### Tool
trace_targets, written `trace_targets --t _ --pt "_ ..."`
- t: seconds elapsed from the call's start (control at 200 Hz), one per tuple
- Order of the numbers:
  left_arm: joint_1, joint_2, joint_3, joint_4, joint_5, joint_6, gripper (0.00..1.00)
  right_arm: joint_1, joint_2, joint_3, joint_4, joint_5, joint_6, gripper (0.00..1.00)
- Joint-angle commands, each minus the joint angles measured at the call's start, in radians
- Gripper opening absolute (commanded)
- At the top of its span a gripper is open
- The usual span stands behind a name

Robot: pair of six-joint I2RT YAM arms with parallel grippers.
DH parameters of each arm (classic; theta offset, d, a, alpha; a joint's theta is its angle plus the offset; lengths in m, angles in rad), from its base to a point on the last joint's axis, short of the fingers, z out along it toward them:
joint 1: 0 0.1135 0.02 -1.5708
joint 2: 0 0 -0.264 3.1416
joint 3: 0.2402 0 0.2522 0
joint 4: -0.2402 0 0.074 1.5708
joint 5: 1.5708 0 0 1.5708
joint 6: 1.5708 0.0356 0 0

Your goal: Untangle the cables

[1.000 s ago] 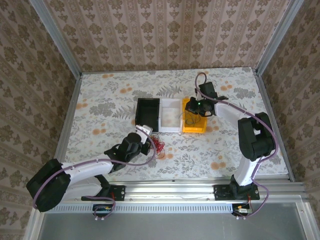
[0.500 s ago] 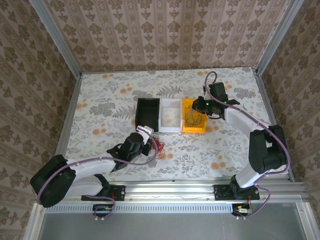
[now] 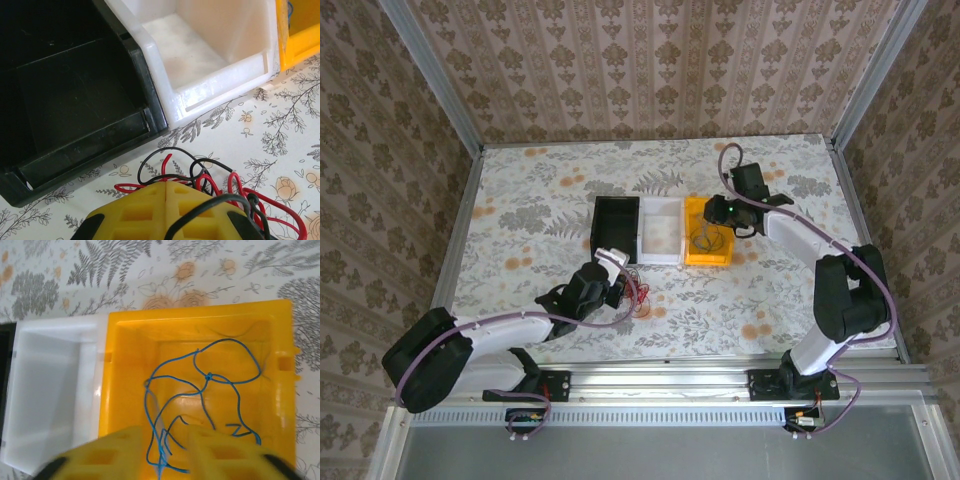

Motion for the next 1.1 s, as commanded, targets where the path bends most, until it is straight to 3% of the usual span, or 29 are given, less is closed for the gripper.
trace_targets --t 0.0,0.085,0.24,0.415,0.55,0.73,0.865,1.095 --pt "0.001 0.001 0.028 0.007 0.003 -0.012 0.00 0.035 -0.018 0.026 -0.014 0.081 -0.037 0.46" --pt "0.002 -0.001 0.028 0.004 0.002 -0.014 0.00 0.052 -0.055 0.009 -0.006 0.133 -0.045 0.51" --pt "0.002 0.000 0.025 0.004 0.001 -0.020 0.00 0.108 -0.138 -0.046 0.014 0.162 -0.092 0.52" --pt "0.015 -0.007 0.002 0.019 -0.008 -0.068 0.00 0.264 -0.181 -0.116 0.030 -0.011 -0.185 0.51" --pt "0.035 -0.028 -0.025 0.029 0.006 -0.107 0.00 0.383 -0.147 -0.154 0.026 -0.160 -0.217 0.50" --pt "0.048 -0.059 -0.048 -0.016 0.017 -0.132 0.00 0.488 -0.051 -0.145 -0.008 -0.254 -0.275 0.50" --pt "0.059 -0.088 -0.075 -0.042 0.002 -0.163 0.00 0.532 0.035 -0.110 -0.074 -0.277 -0.321 0.50" --pt "0.074 -0.132 -0.106 -0.065 -0.004 -0.186 0.00 0.540 0.090 -0.140 -0.040 -0.231 -0.320 0.50"
